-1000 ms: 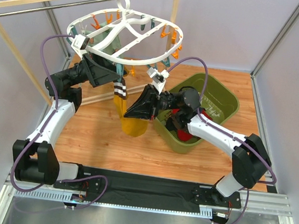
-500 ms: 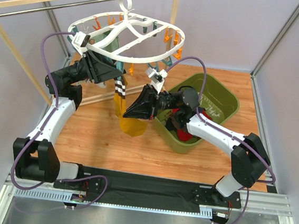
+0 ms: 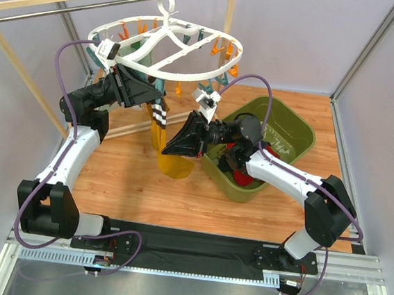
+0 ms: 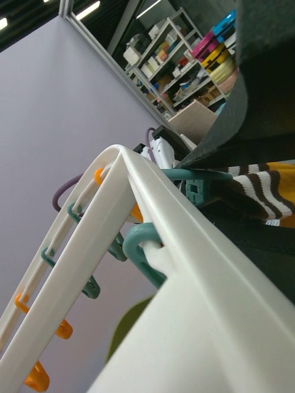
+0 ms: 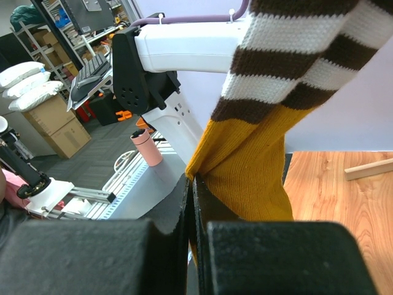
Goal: Remove the socks clipped to the hanger
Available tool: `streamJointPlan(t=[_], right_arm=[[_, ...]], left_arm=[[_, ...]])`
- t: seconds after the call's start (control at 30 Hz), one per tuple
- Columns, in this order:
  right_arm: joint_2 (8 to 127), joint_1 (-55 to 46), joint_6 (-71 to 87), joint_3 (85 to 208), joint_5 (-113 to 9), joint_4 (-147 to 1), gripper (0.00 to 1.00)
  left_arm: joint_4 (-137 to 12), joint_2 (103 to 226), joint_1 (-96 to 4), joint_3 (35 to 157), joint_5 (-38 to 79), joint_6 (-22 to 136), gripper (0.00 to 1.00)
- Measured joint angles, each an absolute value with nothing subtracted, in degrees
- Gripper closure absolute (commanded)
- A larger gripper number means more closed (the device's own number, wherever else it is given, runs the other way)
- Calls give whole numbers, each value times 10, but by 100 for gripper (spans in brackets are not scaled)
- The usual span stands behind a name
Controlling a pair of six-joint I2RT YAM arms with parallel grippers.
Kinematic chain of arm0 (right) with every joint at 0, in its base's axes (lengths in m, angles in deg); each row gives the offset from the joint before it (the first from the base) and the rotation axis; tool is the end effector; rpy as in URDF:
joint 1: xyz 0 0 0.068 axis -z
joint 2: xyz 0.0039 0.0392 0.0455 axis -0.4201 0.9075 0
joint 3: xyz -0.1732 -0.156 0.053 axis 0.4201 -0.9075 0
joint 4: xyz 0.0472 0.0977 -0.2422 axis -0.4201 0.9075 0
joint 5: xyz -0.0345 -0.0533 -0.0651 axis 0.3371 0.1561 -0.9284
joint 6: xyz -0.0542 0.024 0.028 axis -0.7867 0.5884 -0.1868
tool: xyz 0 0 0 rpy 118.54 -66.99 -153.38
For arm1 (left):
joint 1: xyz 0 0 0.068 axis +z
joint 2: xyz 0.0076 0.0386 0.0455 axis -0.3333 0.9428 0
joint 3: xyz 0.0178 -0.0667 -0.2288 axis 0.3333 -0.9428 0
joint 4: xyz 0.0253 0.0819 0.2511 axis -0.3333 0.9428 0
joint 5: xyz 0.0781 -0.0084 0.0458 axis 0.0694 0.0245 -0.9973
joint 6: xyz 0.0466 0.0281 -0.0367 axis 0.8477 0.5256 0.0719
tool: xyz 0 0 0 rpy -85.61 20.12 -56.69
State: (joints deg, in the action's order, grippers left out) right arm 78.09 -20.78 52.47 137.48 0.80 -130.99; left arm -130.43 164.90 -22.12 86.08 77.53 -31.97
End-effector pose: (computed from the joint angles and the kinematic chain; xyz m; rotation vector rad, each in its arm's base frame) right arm 0.2204 0.2896 0.3441 -1.1076 1.1511 1.9105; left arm 0.2732 -0.0597 0.4134 0.3844 1.4124 -1.8708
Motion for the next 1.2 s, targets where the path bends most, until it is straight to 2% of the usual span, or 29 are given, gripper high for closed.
streamJointPlan(t=[0.1,0.2,0.23,0.37,0.43,0.77,1.0,1.2], right_arm=[[781,-208,525,1375,8,-1310,100],[781,-208,525,1375,8,-1310,100],[781,-208,524,1375,8,-1310,100],[781,-208,524,1375,7,-1310,100],[781,-208,524,1375,7,-1310,100],[781,-208,523,1375,2,-1310,100],[781,-210,518,1375,3,-1300,100],[781,-213,516,1375,8,-1299,100]], left_arm=[[-1305,1651,-221,863,771,-326,36],[-1304,1652,-221,867,767,-331,32],[-1304,1652,-221,869,765,-333,27],[-1304,1652,-221,873,764,-342,24],[-1304,1653,-221,876,763,-346,18],[-1304,1651,-224,875,748,-330,26],[-1279,1602,-224,858,732,-258,24],[-1244,1555,-224,840,722,-207,18]])
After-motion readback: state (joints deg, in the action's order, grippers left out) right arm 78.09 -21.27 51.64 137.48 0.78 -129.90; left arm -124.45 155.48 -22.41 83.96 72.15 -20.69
